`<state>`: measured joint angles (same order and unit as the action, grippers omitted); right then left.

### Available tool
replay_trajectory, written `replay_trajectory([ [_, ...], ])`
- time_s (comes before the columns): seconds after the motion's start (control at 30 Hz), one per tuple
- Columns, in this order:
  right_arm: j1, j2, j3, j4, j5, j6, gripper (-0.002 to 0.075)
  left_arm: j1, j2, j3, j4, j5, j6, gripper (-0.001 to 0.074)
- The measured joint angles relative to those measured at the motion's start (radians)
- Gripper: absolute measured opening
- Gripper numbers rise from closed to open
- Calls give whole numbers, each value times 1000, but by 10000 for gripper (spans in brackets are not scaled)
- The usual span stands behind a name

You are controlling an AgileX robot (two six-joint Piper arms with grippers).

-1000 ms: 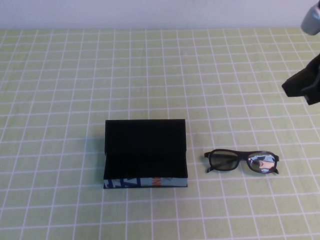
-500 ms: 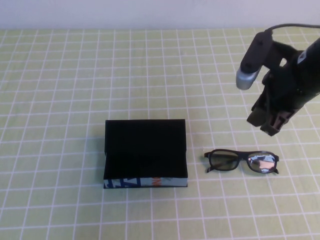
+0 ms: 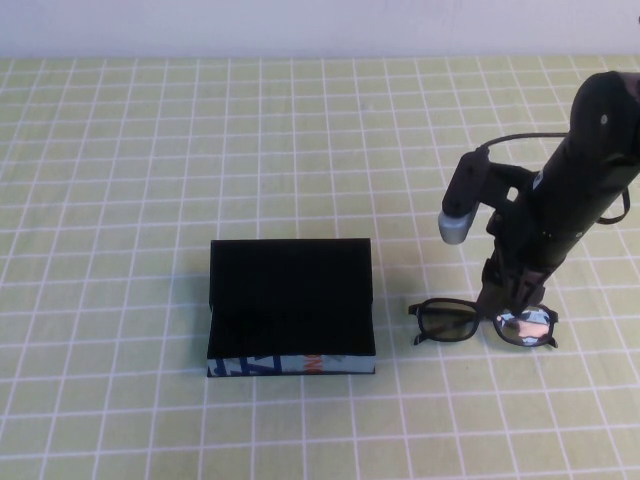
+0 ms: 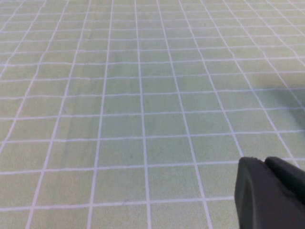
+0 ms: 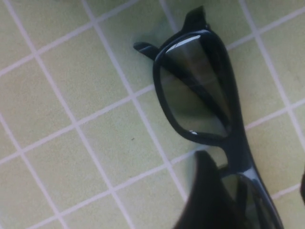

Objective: Return glasses to glasses case
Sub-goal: Pick up the glasses from the table

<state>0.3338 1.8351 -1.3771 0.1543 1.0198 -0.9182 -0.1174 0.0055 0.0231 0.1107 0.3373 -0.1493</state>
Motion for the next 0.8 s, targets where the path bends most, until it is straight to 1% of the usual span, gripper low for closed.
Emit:
replay_trajectory([
  [0.27,1,68,0,-6,-17,-4,367,0,0,0,0,0,0,-4],
  [0.37,1,92,0,-7,-20,-4,346,0,0,0,0,0,0,-4],
  [0.43,2,103,0,-9,-23,-4,290,0,0,0,0,0,0,-4],
  [0.47,2,107,0,-11,-23,-4,244,0,0,0,0,0,0,-4],
  [0.53,2,106,0,-11,-23,-4,125,0,0,0,0,0,0,-4],
  [0.6,2,106,-2,-11,-12,-6,58,0,0,0,0,0,0,-4],
  [0.67,2,102,-2,-11,-1,-6,31,0,0,0,0,0,0,-4],
  [0.8,2,96,-9,-11,8,-6,21,0,0,0,0,0,0,-4],
])
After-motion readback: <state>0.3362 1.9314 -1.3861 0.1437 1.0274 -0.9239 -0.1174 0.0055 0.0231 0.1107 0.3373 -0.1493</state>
